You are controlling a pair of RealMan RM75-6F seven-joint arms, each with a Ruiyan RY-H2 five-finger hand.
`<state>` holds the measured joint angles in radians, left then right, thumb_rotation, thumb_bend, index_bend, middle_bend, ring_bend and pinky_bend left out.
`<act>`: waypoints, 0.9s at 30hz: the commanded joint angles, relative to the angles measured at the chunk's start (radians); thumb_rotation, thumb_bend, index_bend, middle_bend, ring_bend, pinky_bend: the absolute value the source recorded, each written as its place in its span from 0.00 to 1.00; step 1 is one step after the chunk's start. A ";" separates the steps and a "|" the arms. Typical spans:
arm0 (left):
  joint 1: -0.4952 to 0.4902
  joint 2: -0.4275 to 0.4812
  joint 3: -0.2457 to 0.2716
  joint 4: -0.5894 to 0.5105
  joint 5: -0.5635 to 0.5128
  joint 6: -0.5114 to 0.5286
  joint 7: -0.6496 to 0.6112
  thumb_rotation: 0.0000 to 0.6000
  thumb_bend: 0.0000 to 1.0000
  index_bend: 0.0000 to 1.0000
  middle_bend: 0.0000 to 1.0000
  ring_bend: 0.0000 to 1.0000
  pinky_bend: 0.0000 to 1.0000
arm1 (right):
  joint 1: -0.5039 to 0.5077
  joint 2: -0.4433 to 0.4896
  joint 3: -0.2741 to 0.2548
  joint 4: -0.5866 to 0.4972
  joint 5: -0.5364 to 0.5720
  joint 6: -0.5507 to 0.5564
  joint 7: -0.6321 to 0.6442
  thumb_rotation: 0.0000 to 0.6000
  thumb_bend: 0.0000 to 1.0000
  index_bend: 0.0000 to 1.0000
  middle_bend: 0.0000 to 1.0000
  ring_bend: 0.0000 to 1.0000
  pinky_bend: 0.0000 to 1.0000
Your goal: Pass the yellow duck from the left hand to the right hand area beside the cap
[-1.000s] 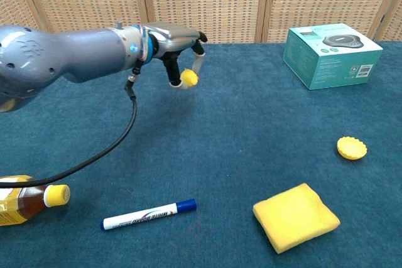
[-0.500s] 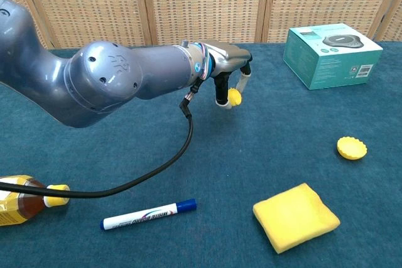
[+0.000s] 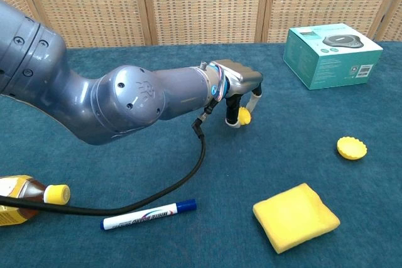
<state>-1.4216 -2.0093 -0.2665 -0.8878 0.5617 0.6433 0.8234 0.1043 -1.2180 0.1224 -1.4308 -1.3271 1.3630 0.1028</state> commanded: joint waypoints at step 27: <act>0.261 0.317 -0.001 -0.461 0.203 0.260 -0.270 1.00 0.26 0.00 0.00 0.00 0.00 | -0.001 -0.005 0.001 -0.001 -0.011 0.006 -0.012 1.00 0.00 0.05 0.00 0.00 0.00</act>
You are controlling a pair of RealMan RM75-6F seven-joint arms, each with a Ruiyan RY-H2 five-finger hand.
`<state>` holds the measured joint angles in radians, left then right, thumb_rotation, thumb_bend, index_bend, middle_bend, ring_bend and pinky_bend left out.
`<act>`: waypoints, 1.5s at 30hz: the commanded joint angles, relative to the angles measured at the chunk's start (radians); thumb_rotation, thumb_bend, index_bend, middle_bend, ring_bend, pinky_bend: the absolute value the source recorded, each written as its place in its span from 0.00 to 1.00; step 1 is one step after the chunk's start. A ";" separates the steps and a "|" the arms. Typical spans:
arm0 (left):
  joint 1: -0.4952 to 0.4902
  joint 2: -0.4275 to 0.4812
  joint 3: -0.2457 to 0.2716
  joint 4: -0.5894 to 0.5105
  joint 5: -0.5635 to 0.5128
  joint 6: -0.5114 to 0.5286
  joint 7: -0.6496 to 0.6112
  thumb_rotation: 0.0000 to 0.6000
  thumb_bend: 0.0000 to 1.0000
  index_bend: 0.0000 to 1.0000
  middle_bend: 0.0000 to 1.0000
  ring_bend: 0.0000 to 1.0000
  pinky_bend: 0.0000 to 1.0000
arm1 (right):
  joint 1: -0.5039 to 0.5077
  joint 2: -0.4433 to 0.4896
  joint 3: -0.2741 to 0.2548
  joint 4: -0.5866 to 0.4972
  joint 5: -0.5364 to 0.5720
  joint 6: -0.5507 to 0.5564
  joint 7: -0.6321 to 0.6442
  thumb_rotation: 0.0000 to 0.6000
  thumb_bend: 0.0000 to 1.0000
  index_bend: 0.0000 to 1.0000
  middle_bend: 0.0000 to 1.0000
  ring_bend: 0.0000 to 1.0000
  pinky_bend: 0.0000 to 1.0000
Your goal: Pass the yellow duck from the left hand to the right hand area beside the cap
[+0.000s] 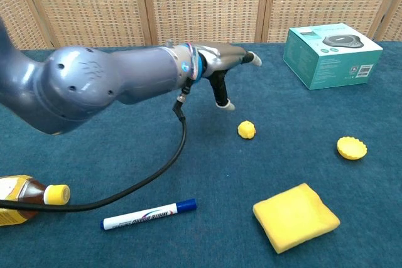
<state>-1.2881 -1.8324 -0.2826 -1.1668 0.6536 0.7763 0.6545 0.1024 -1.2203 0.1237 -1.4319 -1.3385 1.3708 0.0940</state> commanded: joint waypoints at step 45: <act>0.840 0.629 0.326 -0.569 0.619 0.678 -0.315 1.00 0.25 0.00 0.00 0.00 0.00 | 0.454 -0.191 0.198 -0.373 0.140 -0.245 -0.766 1.00 0.00 0.31 0.00 0.00 0.00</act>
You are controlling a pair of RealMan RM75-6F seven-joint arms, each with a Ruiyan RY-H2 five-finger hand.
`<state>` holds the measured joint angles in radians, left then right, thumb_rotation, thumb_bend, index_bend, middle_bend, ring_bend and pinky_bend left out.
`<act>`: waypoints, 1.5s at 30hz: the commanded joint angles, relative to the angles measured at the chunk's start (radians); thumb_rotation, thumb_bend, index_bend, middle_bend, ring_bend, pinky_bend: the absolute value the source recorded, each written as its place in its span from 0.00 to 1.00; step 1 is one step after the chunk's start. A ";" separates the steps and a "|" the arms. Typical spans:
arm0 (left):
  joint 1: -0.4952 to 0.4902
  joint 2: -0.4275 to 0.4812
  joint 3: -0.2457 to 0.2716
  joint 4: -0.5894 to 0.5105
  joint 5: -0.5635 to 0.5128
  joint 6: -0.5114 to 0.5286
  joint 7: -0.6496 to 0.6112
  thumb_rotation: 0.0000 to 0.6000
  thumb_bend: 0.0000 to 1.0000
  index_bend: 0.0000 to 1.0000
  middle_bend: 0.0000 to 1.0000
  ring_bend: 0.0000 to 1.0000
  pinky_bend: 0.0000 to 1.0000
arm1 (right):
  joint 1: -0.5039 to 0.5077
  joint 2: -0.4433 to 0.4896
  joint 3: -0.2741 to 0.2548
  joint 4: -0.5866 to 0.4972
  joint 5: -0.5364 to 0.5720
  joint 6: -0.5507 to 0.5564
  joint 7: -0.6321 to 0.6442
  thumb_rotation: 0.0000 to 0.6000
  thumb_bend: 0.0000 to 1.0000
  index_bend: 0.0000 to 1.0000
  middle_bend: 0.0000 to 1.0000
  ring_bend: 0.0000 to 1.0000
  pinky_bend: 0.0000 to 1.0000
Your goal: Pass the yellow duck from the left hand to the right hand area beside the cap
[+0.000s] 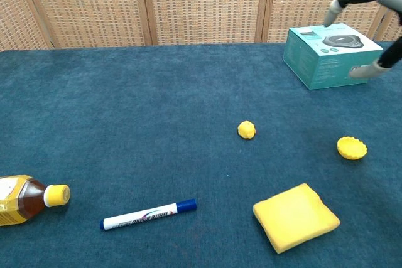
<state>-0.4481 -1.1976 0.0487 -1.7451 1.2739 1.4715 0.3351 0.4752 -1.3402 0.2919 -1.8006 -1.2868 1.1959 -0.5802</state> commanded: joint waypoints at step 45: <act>0.025 -0.034 -0.103 0.067 0.005 -0.165 -0.002 1.00 0.25 0.00 0.00 0.00 0.00 | 0.398 -0.430 -0.028 0.425 0.514 -0.204 -0.204 1.00 0.15 0.44 0.01 0.00 0.00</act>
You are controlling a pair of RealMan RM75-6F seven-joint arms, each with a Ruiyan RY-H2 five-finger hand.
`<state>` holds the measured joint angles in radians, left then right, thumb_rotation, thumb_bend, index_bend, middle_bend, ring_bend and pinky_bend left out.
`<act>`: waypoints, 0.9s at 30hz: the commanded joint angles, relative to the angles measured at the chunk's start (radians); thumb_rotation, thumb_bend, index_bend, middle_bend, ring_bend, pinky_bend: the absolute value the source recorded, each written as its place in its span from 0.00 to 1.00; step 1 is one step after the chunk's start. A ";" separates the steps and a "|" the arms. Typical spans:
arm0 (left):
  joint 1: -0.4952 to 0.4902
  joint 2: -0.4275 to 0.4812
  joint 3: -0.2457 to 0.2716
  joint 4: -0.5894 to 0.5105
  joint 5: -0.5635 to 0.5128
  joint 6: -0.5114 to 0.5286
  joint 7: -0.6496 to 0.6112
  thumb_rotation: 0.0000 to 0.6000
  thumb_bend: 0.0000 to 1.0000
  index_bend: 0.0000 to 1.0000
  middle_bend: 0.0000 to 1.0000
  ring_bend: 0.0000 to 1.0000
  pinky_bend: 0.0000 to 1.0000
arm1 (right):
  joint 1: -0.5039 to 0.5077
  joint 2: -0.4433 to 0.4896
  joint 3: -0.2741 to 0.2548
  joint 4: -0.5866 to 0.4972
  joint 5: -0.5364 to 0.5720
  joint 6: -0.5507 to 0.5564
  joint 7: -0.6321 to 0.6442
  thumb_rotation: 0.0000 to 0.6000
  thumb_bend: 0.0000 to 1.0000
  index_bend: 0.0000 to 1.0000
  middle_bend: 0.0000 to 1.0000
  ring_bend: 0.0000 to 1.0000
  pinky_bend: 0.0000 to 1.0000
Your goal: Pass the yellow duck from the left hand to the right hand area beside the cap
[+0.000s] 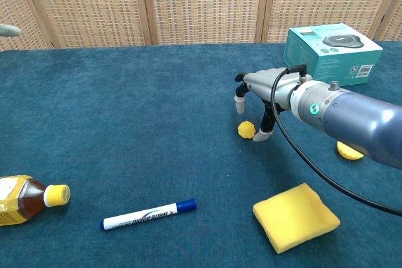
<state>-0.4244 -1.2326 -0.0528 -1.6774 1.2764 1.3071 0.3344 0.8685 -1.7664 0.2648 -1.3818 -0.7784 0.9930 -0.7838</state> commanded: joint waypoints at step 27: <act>0.013 0.002 -0.027 0.007 0.013 -0.031 -0.011 1.00 0.24 0.00 0.00 0.00 0.00 | 0.062 -0.057 -0.020 0.123 0.079 -0.042 -0.007 1.00 0.21 0.49 0.03 0.00 0.00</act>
<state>-0.4114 -1.2309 -0.0802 -1.6703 1.2888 1.2767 0.3239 0.9303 -1.8230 0.2455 -1.2596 -0.7004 0.9516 -0.7912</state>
